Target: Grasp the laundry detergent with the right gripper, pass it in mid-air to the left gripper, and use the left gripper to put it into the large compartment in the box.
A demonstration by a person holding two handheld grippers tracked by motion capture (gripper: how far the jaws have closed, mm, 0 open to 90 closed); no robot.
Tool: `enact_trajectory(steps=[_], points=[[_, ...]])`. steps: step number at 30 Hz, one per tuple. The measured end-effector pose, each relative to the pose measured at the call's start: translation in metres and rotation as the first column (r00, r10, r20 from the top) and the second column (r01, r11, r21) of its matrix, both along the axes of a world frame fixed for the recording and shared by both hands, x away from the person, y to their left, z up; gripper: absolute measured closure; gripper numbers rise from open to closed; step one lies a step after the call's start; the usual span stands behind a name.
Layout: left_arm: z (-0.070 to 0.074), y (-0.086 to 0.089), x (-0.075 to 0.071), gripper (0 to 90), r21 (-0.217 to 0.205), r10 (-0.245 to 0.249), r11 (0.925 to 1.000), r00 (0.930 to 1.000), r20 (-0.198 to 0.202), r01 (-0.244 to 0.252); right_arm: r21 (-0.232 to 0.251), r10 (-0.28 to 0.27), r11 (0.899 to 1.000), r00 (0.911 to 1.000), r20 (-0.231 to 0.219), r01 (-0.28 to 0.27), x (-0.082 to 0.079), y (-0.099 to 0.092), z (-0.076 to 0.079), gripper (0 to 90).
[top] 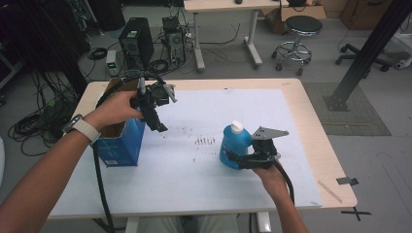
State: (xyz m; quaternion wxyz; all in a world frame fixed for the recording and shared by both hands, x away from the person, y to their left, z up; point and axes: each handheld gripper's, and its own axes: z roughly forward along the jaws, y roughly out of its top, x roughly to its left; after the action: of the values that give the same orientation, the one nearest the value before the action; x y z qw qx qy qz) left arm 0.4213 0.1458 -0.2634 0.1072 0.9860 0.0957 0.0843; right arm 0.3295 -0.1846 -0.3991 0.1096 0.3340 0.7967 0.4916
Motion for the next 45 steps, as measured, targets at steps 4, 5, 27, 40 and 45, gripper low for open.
enact_trajectory(steps=[4,5,27,40,45], points=[[0.0001,0.0007,-0.0001,5.9,0.000,0.000,1.0000,1.0000,0.001,0.000,0.007,0.000,1.000,1.0000,0.003,0.000,-0.0004,-0.0009,0.0000,17.4],[0.0000,0.0009,0.0000,5.8,0.001,0.000,1.0000,1.0000,-0.001,0.000,0.007,0.000,1.000,1.0000,0.005,0.000,-0.0003,-0.0010,0.0002,18.1],[-0.0035,0.0046,-0.0005,6.0,-0.003,0.006,1.0000,1.0000,-0.005,-0.006,0.021,0.014,1.000,0.9997,0.020,-0.014,0.0003,-0.0017,-0.0004,37.6],[-0.0044,0.0032,-0.0001,6.0,-0.007,0.009,0.9999,0.9999,-0.006,-0.009,-0.003,0.032,0.999,0.9981,0.053,-0.032,-0.0002,-0.0026,-0.0002,42.4],[-0.0043,0.0029,0.0004,6.0,-0.005,0.010,0.9999,0.9999,-0.006,-0.010,-0.006,0.021,1.000,0.9982,0.056,-0.021,0.0004,-0.0032,0.0009,43.7]])
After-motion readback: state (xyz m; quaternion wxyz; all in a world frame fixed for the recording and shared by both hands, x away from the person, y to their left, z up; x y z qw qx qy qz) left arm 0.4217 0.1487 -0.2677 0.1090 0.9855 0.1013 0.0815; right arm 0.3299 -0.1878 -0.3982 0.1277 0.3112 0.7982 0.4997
